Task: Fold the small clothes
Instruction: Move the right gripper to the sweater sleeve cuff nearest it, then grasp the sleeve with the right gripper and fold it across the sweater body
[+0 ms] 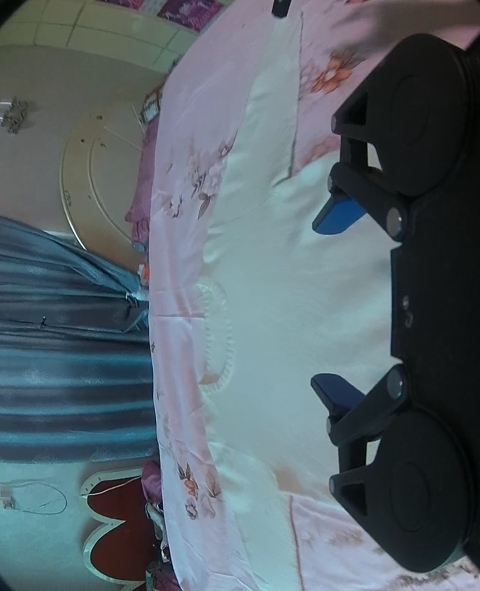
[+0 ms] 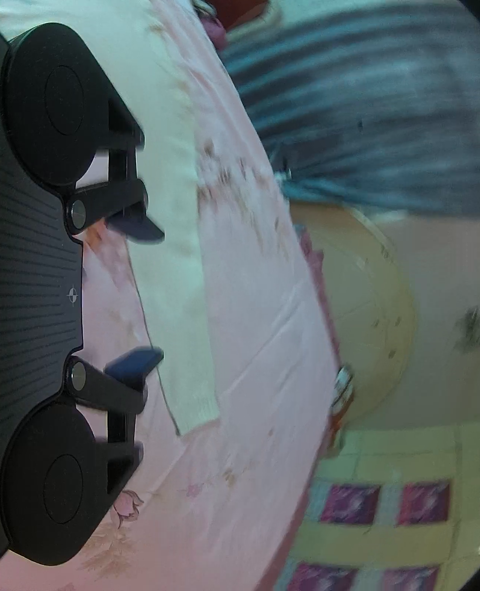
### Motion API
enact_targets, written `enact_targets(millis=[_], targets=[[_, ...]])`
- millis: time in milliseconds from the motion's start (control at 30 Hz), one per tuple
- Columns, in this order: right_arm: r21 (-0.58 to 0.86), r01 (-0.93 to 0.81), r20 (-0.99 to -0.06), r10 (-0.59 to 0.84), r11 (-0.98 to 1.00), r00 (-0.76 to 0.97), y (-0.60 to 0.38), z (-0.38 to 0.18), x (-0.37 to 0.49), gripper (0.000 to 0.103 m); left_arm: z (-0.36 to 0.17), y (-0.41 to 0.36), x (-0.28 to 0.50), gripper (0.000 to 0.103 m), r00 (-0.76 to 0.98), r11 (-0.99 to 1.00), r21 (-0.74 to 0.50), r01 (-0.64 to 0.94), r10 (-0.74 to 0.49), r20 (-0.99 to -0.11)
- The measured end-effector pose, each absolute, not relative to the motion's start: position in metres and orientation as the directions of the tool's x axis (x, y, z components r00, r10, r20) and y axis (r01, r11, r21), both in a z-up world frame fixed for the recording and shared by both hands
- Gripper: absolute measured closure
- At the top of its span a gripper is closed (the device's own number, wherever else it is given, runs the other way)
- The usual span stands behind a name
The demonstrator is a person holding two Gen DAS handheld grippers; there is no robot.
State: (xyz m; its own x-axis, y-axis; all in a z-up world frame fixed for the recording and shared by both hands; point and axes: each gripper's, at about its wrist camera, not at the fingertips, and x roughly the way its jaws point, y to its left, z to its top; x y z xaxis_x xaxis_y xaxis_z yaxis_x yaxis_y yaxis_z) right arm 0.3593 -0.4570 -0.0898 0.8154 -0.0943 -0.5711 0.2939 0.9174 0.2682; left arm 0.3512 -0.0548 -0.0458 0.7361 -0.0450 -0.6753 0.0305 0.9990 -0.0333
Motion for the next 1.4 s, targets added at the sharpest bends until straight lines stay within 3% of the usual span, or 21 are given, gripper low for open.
enact_targets(millis=[100,200,333,500,533,600,667,767,800,867,967,1400], targets=[[0.317,0.352,-0.588,-0.109,0.881,0.801,-0.494,-0.106,0.378,0.043,-0.052,-0.072,0.368,0.021,0.732,0.999,-0.031,0.021,-0.036,-0.681],[0.368,0.410,-0.625,-0.105,0.834,0.774,-0.528,-0.127,0.390,0.058,-0.060,-0.089,0.379,0.021,0.709,0.999,-0.013,0.035,-0.033,-0.704],[0.425,0.475,-0.658,-0.097,0.771,0.747,-0.561,-0.152,0.393,0.058,-0.071,-0.107,0.387,0.021,0.681,0.999,0.006,0.052,-0.031,-0.731],[0.477,0.460,-0.628,-0.076,0.749,0.774,-0.579,-0.158,0.395,0.058,-0.075,-0.120,0.396,0.020,0.664,0.997,0.020,0.068,-0.030,-0.747],[0.477,0.460,-0.626,-0.078,0.749,0.776,-0.581,-0.159,0.397,0.061,-0.076,-0.121,0.397,0.020,0.662,0.997,0.022,0.069,-0.030,-0.749],[0.469,0.475,-0.634,-0.091,0.745,0.768,-0.585,-0.159,0.398,0.085,-0.075,-0.122,0.398,0.020,0.660,0.997,0.026,0.073,-0.028,-0.751],[0.458,0.465,-0.634,-0.088,0.758,0.768,-0.590,-0.158,0.400,0.101,-0.073,-0.121,0.400,0.020,0.665,0.997,0.025,0.072,-0.029,-0.746],[0.319,0.434,-0.612,-0.167,0.843,0.773,-0.581,-0.144,0.402,0.101,-0.069,-0.113,0.403,0.018,0.676,0.998,0.030,0.060,-0.018,-0.737],[0.319,0.476,-0.665,-0.165,0.820,0.729,-0.589,-0.153,0.409,0.101,-0.070,-0.109,0.404,0.018,0.674,0.998,0.036,0.055,-0.010,-0.738],[0.348,0.497,-0.668,-0.161,0.795,0.726,-0.599,-0.151,0.412,0.101,-0.072,-0.096,0.405,0.018,0.661,0.998,0.044,0.044,0.004,-0.751],[0.320,0.443,-0.607,-0.177,0.837,0.774,-0.577,-0.124,0.413,0.101,-0.074,-0.071,0.402,0.018,0.654,0.998,0.051,0.036,0.015,-0.756],[0.191,-0.011,-0.525,0.112,0.981,0.844,-0.315,-0.053,0.421,0.101,-0.078,0.066,0.383,0.022,0.684,0.997,-0.050,-0.059,0.004,-0.729]])
